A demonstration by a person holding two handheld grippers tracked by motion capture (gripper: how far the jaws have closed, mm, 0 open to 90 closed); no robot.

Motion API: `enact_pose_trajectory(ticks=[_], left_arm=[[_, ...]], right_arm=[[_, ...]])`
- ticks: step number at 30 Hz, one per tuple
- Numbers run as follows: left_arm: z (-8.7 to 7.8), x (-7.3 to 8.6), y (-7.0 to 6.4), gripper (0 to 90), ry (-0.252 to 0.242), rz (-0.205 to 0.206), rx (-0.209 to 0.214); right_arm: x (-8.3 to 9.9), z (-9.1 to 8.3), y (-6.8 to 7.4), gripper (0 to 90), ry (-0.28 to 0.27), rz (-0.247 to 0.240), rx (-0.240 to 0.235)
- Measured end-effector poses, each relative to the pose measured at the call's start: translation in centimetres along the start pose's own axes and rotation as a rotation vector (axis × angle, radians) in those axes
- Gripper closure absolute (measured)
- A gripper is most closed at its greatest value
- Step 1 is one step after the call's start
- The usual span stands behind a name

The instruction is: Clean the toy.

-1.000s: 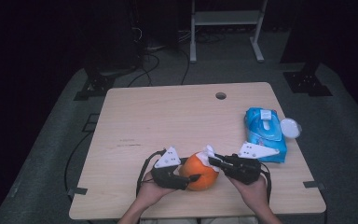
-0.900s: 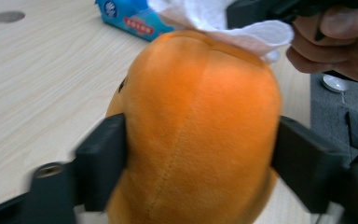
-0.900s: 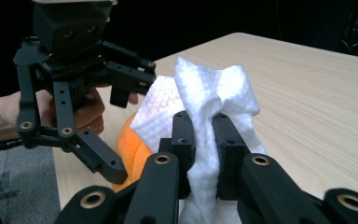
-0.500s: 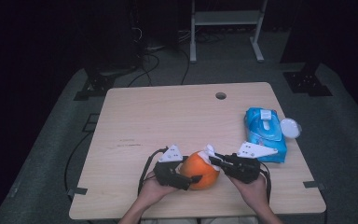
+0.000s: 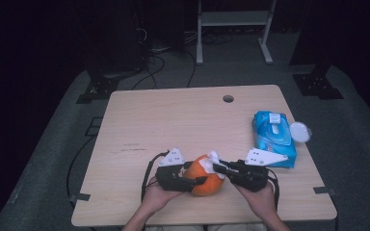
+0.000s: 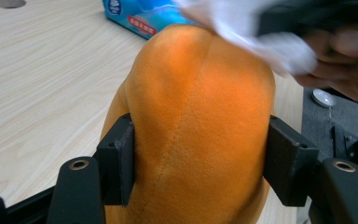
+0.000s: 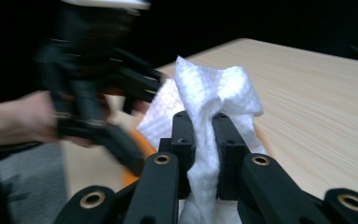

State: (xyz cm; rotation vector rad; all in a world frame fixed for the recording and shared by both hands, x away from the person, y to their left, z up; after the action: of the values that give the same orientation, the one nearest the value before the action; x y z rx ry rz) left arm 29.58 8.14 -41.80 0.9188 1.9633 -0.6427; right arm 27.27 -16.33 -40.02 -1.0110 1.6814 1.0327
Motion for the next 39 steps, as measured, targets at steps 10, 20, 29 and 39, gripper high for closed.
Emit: enact_pose_trajectory(ticks=[10, 20, 29, 39], left_arm=[[0.2, 0.2, -0.4, 24.4, -0.006, 0.046, 0.01], [0.2, 0.3, -1.2, 25.4, -0.02, 0.119, 0.021], [0.5, 0.7, -1.7, 36.1, -0.023, 0.164, -0.017], [0.7, 0.8, -2.1, 35.2, -0.018, 0.206, 0.013]], right_arm=[[0.8, -0.7, -1.8, 80.2, 0.019, 0.03, 0.055], [0.8, -1.2, -2.3, 80.2, 0.039, 0.036, 0.097], [0.1, -0.1, -0.1, 80.2, 0.033, -0.035, 0.023], [0.8, -1.4, -1.9, 80.4, 0.036, 0.032, 0.103]])
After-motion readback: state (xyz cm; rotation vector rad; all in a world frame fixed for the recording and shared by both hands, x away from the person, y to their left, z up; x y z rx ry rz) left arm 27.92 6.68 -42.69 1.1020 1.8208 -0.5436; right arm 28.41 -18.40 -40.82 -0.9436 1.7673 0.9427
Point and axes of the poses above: each handheld gripper's, and its own axes: z roughly forward along the jaws, x roughly out of its underside, y roughly to its left, the point moved 1 cm from there along z, roughly forward along the jaws, and after that the axes turned 11 degrees about -x, right-handed, at the moved point
